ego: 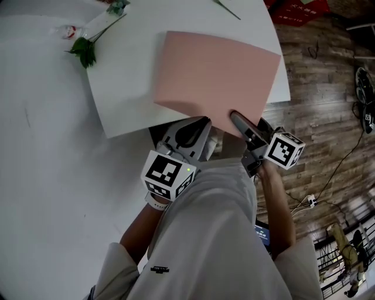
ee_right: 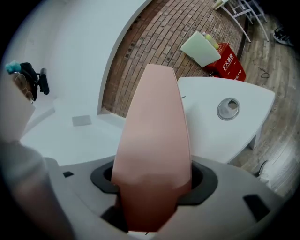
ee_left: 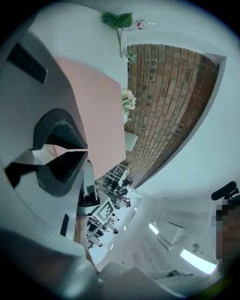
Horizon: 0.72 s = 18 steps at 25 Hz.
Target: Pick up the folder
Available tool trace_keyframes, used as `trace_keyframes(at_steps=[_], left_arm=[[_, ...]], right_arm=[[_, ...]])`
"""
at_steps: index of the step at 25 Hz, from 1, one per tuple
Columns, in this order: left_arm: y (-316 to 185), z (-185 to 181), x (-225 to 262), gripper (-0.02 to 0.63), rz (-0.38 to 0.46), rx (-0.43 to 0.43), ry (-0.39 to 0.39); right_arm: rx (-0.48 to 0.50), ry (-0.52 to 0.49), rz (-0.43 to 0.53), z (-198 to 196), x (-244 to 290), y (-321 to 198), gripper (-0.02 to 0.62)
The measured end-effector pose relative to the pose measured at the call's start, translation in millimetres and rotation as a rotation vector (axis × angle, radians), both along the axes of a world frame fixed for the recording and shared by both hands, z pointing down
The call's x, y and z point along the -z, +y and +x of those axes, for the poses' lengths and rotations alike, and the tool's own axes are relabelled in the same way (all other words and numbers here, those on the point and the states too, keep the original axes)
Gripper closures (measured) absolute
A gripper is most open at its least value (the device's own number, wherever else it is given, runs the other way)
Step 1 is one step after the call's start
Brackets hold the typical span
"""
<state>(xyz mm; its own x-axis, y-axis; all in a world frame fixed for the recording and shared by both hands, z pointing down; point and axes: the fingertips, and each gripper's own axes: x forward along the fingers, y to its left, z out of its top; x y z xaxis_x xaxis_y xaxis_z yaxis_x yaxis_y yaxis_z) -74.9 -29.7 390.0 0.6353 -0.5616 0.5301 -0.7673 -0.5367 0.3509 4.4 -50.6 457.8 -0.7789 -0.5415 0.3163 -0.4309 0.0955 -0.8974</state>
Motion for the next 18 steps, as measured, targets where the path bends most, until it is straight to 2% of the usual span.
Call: trace_keyframes(at_steps=[18], left_arm=[[3.9,-15.7,48.1,0.575,0.123,0.026,0.04]], right_arm=[[-0.141,0.017,0.158,30.4,75.9,-3.5,0.299]])
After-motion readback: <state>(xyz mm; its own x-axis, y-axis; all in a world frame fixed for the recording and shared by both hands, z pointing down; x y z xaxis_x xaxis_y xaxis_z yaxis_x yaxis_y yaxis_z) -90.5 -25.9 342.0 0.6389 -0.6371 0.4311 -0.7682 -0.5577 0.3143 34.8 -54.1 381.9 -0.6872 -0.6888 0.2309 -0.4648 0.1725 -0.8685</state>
